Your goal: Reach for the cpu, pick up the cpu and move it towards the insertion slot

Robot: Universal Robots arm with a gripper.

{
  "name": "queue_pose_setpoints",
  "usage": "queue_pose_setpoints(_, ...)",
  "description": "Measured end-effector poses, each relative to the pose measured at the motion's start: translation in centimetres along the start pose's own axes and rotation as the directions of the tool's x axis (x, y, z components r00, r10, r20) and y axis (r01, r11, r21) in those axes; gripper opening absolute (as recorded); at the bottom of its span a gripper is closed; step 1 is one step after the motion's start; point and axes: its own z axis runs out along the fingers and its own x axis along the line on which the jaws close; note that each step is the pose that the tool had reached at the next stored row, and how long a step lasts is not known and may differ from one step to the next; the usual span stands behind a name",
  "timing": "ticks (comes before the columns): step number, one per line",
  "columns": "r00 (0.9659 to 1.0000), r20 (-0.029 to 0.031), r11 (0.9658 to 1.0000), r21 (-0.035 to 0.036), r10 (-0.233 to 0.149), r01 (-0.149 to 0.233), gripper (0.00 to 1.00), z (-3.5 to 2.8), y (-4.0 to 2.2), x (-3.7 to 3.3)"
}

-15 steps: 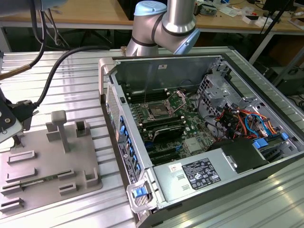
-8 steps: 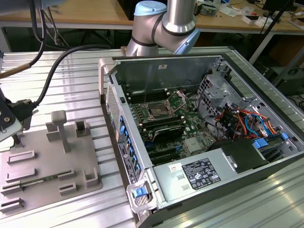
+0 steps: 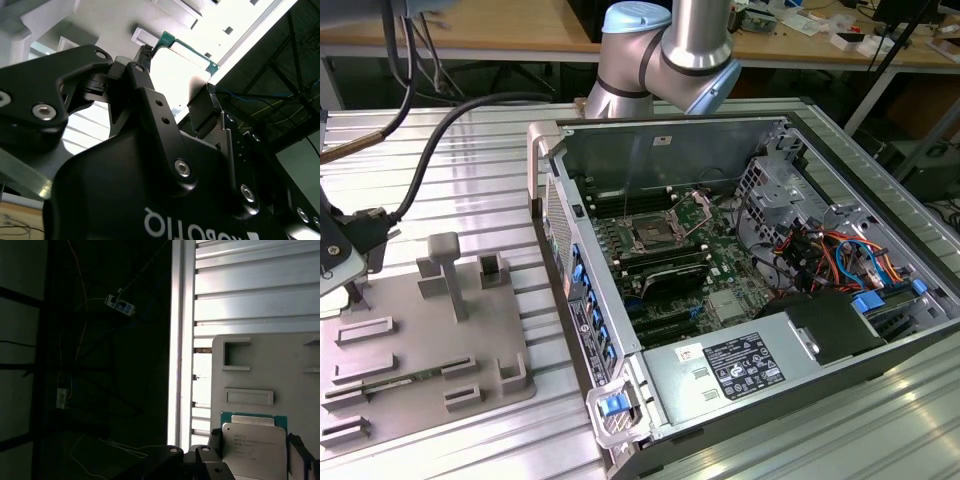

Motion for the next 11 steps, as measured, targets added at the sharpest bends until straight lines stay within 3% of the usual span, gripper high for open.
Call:
queue_pose_setpoints(5,1.0,0.0,1.0,-0.0001,0.0,0.0,0.55,-0.54,0.03,0.02)
queue_pose_setpoints(11,1.0,0.0001,1.0,0.0,0.0,0.0,0.55,-1.66,0.08,0.07)
